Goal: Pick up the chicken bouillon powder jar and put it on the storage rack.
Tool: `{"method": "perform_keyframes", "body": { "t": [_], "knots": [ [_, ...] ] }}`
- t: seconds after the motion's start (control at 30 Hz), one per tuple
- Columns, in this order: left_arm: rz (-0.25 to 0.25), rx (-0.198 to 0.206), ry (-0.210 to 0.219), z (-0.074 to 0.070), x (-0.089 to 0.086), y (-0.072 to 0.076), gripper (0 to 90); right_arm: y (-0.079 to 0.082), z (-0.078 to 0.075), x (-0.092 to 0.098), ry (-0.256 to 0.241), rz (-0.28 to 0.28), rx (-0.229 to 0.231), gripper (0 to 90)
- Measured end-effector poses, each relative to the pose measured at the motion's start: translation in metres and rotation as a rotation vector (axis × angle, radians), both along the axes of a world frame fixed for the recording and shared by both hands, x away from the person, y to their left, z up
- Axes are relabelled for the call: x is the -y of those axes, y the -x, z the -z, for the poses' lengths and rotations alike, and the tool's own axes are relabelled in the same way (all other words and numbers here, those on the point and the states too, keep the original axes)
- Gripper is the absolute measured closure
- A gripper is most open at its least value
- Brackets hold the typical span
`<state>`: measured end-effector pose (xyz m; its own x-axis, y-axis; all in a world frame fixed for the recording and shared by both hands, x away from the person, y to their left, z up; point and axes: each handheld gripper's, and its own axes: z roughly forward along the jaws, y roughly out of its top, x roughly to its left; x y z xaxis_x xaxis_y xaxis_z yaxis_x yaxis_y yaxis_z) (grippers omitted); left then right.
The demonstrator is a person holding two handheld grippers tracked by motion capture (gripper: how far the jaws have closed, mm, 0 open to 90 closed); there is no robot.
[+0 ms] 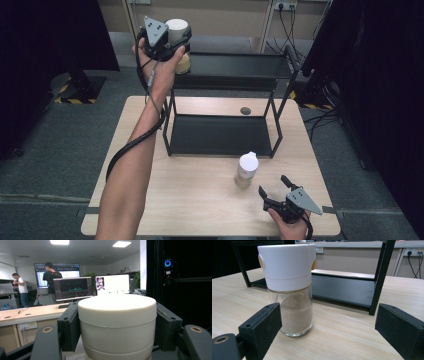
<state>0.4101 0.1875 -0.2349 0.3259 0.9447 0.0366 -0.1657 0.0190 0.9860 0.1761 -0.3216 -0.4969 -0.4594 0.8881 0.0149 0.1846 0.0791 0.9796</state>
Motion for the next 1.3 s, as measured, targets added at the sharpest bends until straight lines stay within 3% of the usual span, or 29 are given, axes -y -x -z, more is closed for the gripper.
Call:
{"method": "perform_keyframes", "body": {
  "t": [0.17, 0.33, 0.47, 0.83, 1.3],
  "knots": [
    [0.008, -0.001, -0.012, -0.001, -0.001, 0.000, 32.3, 0.000, 0.000, -0.001, 0.004, 0.000, 0.003, 7.1],
    [-0.019, -0.018, -0.030, -0.005, 0.002, 0.003, 15.9, 0.000, 0.000, -0.001, 0.006, -0.001, 0.004, 7.1],
    [-0.031, -0.016, -0.023, -0.003, 0.002, 0.009, 12.6, 0.000, 0.000, -0.001, 0.008, -0.002, 0.002, 7.1],
    [-0.037, 0.028, -0.045, 0.009, 0.002, 0.034, 11.8, 0.000, -0.001, -0.001, 0.010, -0.003, 0.001, 7.0],
    [0.003, 0.032, -0.040, 0.040, -0.004, 0.064, 12.3, 0.000, -0.001, -0.001, 0.014, -0.005, 0.001, 7.0]
  ]
}}
